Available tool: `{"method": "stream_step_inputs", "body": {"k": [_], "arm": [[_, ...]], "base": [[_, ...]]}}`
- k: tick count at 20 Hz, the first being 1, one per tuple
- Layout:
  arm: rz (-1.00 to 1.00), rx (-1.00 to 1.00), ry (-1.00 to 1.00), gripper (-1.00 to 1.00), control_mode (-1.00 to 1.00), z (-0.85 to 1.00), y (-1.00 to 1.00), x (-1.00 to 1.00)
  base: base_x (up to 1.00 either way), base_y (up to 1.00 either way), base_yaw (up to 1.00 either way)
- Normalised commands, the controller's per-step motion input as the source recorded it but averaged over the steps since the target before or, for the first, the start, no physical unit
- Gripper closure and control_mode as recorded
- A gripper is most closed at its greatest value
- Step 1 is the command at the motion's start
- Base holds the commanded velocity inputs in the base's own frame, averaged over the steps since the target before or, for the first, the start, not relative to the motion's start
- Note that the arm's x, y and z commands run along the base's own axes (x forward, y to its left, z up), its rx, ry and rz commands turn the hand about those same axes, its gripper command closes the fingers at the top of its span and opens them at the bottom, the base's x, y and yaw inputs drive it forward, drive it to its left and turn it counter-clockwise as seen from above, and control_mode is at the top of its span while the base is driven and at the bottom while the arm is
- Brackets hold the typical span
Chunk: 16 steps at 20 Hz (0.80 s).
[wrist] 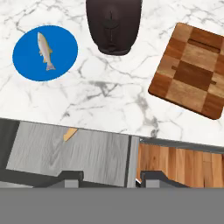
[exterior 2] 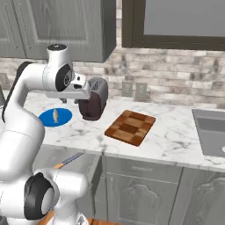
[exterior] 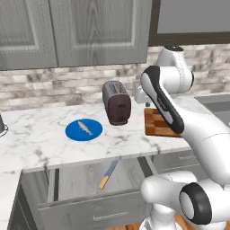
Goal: Pick up the knife from the drawer and place it on the cutting board. Then place the meat from the plate to the cutting board.
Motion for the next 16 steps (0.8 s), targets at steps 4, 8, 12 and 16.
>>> {"method": "stream_step_inputs", "body": {"k": [4, 8, 12, 16], "arm": [[0.00, 0.00, 0.00, -1.00, 1.00, 0.00, 0.00, 0.00], [0.00, 0.00, 0.00, -1.00, 1.00, 0.00, 0.00, 0.00], [0.00, 0.00, 0.00, -1.00, 1.00, 0.00, 0.00, 0.00], [0.00, 0.00, 0.00, -1.00, 1.00, 0.00, 0.00, 0.00]], "base": [[-0.09, -0.21, 0.02], [-0.31, -0.67, 0.14], [-0.38, -0.54, 0.26], [-0.45, -0.27, 0.36]]}}
